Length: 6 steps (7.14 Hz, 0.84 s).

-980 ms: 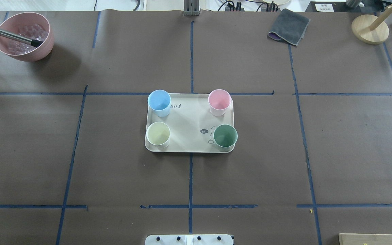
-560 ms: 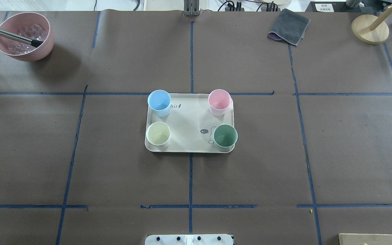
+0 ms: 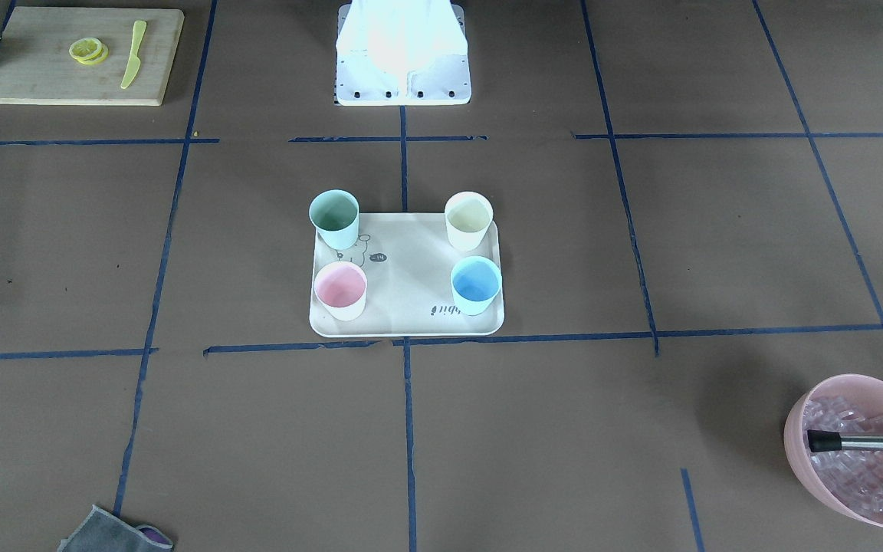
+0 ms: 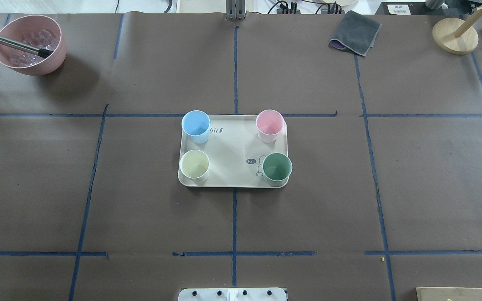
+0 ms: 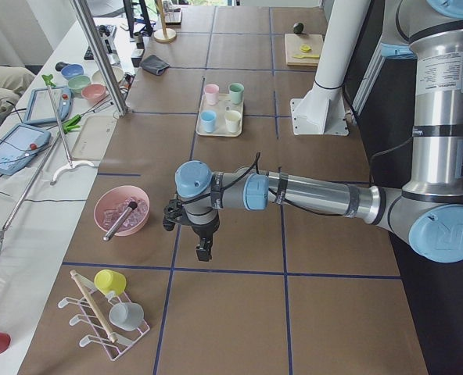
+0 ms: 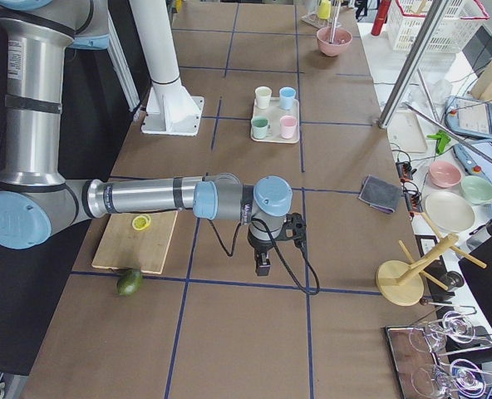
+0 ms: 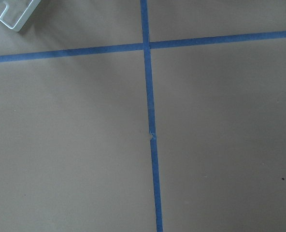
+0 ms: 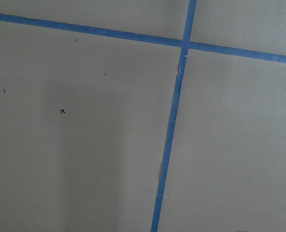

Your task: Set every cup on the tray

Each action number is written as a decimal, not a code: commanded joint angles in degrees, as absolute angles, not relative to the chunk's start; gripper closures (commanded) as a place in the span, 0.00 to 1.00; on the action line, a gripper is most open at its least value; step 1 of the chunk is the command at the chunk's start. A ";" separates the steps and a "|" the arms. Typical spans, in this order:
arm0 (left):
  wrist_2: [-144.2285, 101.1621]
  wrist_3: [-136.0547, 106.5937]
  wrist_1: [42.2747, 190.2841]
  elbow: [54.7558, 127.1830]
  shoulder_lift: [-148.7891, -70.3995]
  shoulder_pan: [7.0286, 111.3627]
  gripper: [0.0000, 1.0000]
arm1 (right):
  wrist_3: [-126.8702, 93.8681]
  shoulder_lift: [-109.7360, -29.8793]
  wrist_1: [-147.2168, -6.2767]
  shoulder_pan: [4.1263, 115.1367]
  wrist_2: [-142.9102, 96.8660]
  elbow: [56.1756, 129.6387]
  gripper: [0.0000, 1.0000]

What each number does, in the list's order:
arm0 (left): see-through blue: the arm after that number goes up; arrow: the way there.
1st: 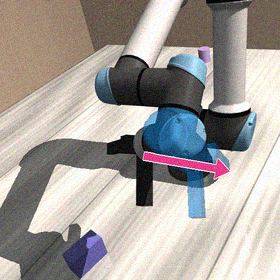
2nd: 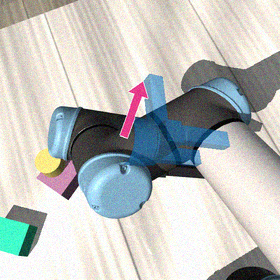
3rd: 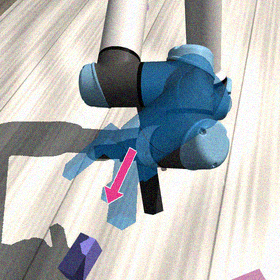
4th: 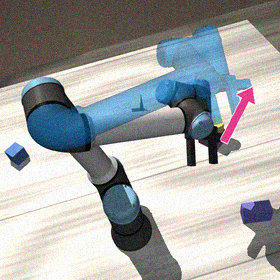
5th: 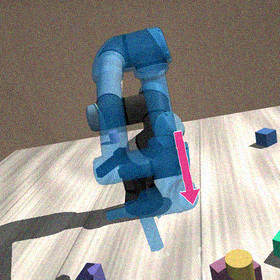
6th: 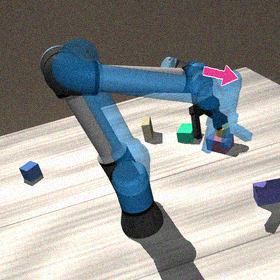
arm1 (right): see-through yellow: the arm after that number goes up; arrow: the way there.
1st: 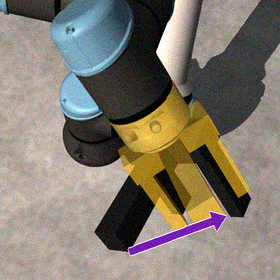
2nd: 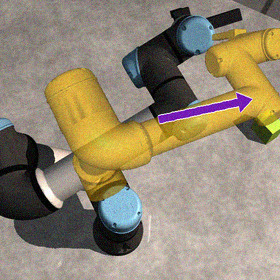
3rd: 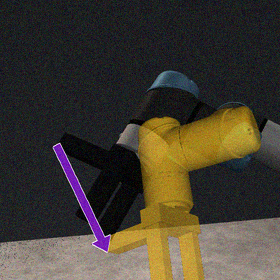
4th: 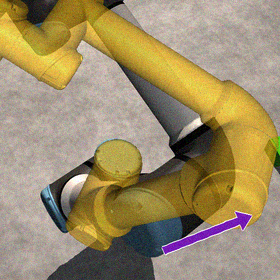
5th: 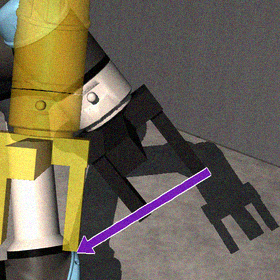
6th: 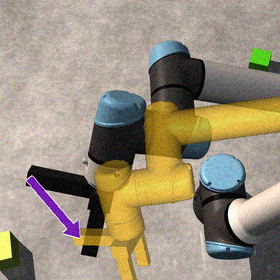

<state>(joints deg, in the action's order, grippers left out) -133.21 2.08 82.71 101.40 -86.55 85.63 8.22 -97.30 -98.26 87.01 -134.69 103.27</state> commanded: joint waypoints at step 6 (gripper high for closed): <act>-133.15 9.55 83.76 101.16 -86.66 85.69 0.00 | 8.26 -97.29 -98.26 87.01 -134.74 103.62 0.00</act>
<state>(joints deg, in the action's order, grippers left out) -133.17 5.84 83.55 101.46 -86.54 85.69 8.19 -97.29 -98.26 87.01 -134.74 103.52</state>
